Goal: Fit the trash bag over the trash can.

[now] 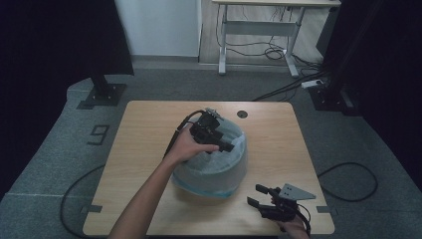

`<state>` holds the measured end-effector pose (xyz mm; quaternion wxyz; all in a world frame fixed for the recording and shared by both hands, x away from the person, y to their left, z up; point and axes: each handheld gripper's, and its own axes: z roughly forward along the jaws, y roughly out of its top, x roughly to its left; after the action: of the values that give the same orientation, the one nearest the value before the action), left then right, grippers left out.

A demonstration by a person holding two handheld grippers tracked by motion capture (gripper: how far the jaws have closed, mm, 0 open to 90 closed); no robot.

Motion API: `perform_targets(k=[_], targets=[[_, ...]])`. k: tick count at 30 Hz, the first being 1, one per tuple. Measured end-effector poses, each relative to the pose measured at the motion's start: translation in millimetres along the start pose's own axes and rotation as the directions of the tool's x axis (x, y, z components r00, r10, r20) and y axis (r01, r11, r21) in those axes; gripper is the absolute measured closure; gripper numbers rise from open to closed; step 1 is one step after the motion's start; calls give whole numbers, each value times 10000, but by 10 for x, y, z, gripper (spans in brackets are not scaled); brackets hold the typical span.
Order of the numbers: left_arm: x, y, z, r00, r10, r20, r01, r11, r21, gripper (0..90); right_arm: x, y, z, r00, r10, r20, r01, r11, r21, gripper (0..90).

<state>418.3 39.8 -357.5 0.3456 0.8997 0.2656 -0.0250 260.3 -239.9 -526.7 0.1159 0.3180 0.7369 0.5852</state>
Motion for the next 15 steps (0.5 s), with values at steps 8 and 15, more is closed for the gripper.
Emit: perform_targets(k=[8, 15], targets=[[42, 34, 139, 9997, -208, -121, 214, 9984, 531, 319, 18, -4, 17, 9998, -169, -81, 170, 9997, 184, 361], [67, 83, 290, 9990, -415, -183, 434, 9917, 1211, 322, 34, 1, 16, 9996, -208, -166, 212, 9995, 235, 360]])
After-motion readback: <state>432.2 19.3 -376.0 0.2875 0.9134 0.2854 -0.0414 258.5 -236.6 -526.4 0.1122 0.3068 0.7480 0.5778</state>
